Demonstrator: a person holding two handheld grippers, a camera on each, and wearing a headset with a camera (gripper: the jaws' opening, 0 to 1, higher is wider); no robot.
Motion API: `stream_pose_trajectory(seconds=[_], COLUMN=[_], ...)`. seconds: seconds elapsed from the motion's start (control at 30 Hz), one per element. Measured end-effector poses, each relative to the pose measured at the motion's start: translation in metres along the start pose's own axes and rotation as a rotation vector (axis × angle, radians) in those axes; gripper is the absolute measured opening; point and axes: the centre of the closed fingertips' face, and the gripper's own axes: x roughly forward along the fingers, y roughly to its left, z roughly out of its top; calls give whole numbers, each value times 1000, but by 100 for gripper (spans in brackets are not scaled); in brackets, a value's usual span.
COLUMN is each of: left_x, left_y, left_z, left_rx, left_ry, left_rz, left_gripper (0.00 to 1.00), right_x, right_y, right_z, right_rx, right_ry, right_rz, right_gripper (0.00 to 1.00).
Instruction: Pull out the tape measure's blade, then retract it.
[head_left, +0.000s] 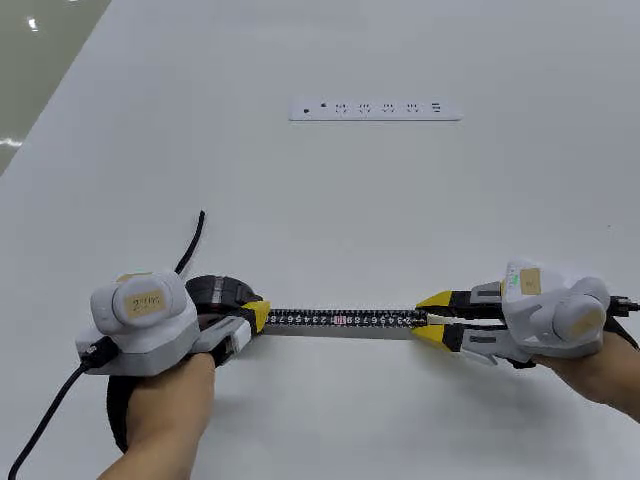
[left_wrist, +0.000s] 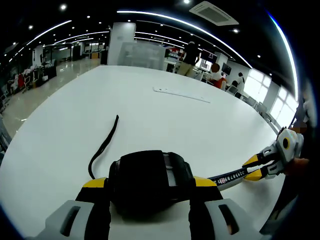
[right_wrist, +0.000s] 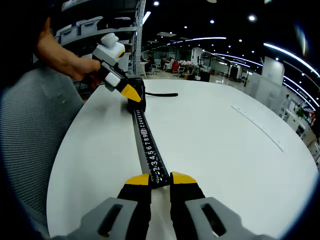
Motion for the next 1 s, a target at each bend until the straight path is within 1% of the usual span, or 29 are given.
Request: stream_pose_trajectory(seconds=[0.5, 1.0], left_x=[-1, -2], left_y=[-1, -1], left_z=[-1, -1], left_rx=[-3, -20], left_ry=[7, 7], left_rz=[-5, -10], left_gripper=[61, 61], right_x=[7, 16], right_y=[2, 5], right_z=[5, 15], right_rx=[1, -6], right_ry=[-5, -11], right_rz=[4, 7], right_gripper=[11, 11])
